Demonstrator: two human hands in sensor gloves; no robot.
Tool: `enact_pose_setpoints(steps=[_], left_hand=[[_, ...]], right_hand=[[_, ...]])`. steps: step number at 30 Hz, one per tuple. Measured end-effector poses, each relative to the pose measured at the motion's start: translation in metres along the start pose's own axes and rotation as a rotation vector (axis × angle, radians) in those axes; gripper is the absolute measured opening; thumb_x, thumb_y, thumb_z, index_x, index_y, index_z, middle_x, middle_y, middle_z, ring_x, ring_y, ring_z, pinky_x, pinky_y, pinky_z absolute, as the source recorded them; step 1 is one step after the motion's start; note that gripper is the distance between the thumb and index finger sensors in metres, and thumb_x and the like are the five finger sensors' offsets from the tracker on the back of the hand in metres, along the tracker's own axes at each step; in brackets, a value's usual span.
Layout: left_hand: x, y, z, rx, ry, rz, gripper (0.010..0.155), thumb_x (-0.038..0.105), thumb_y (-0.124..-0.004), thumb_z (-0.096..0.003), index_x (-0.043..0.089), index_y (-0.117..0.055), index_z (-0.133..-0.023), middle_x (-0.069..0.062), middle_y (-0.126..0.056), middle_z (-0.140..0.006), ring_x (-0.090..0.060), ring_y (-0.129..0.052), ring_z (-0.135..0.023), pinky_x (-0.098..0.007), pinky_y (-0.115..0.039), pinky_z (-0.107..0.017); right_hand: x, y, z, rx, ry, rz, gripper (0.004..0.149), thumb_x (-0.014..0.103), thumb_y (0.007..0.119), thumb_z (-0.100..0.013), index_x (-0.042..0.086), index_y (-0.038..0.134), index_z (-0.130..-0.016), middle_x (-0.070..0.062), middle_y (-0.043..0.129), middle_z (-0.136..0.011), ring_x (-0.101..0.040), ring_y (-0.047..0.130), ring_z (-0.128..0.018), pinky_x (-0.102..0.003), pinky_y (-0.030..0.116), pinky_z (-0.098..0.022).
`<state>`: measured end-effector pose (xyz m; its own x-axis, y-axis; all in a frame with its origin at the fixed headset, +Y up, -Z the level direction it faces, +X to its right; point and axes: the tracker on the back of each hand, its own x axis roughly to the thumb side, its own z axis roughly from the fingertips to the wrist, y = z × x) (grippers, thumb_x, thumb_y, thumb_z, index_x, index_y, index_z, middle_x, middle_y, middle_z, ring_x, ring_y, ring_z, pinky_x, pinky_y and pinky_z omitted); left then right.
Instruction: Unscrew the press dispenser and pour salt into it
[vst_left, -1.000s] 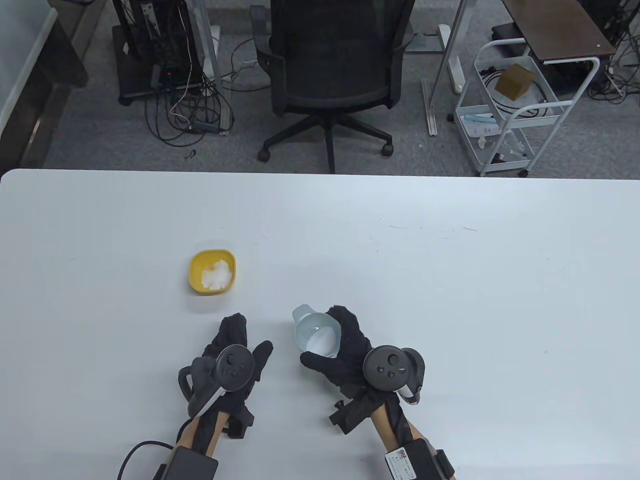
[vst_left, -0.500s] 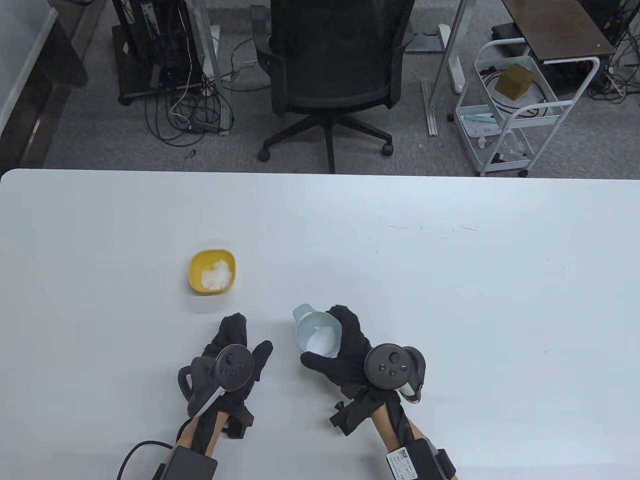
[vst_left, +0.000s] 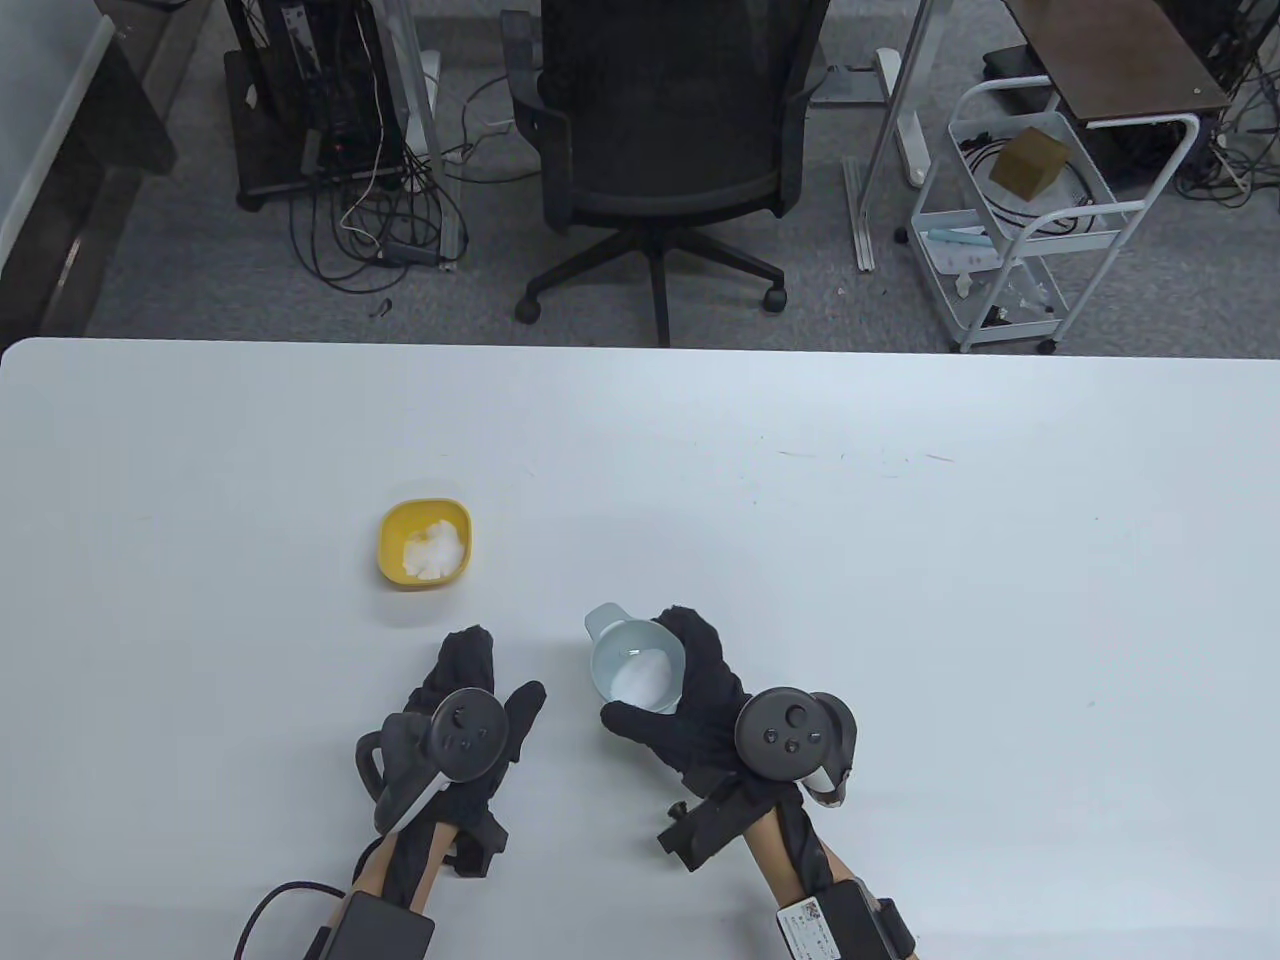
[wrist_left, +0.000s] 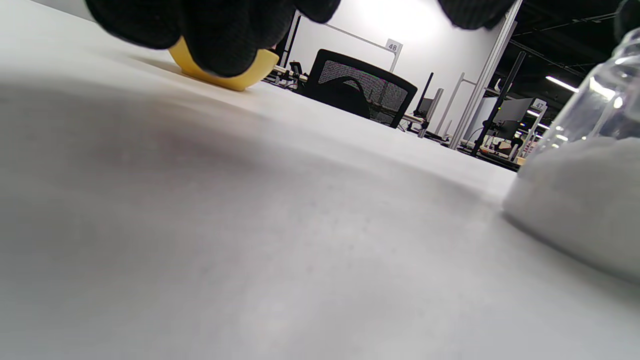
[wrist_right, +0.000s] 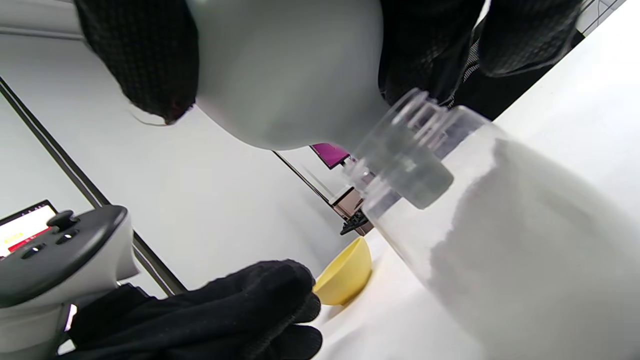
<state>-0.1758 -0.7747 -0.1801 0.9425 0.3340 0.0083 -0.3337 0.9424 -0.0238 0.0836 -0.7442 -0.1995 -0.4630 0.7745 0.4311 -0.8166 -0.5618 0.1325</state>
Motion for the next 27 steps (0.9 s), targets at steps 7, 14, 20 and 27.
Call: enact_pose_setpoints(steps=[7,14,20,27], left_hand=[[0.001,-0.002,0.0,-0.001,-0.007,-0.011,0.095,0.061,-0.061,-0.0584,-0.007,-0.037,-0.12,-0.042,-0.055,-0.116,-0.057,-0.076,-0.097,-0.07,-0.065,-0.065],[0.003,-0.002,0.001,-0.004,-0.013,-0.026,0.095,0.061,-0.061,-0.0583,-0.007,-0.037,-0.12,-0.042,-0.055,-0.116,-0.057,-0.075,-0.098,-0.07,-0.065,-0.065],[0.001,-0.002,0.0,-0.008,-0.006,-0.026,0.095,0.061,-0.061,-0.0584,-0.007,-0.037,-0.12,-0.042,-0.055,-0.116,-0.057,-0.075,-0.097,-0.07,-0.065,-0.065],[0.001,-0.001,0.0,-0.008,-0.004,-0.018,0.095,0.061,-0.061,-0.0583,-0.007,-0.037,-0.12,-0.042,-0.055,-0.116,-0.057,-0.075,-0.098,-0.07,-0.065,-0.065]], right_hand=[[-0.006,0.007,-0.001,-0.034,-0.038,0.09,0.103,0.053,0.084,-0.052,-0.017,0.034,-0.108,-0.041,0.062,-0.102,-0.054,0.08,-0.083,-0.074,0.058,-0.059],[-0.007,0.009,0.003,0.004,0.001,0.102,0.104,0.053,0.083,-0.052,-0.014,0.03,-0.11,-0.04,0.058,-0.105,-0.053,0.077,-0.087,-0.073,0.057,-0.062],[-0.006,0.008,0.002,0.011,0.001,0.096,0.104,0.053,0.083,-0.053,-0.016,0.03,-0.11,-0.04,0.058,-0.105,-0.054,0.076,-0.087,-0.073,0.057,-0.062],[-0.005,0.005,0.002,-0.002,0.006,0.072,0.104,0.053,0.083,-0.053,-0.016,0.029,-0.11,-0.041,0.057,-0.106,-0.055,0.075,-0.088,-0.074,0.056,-0.062]])
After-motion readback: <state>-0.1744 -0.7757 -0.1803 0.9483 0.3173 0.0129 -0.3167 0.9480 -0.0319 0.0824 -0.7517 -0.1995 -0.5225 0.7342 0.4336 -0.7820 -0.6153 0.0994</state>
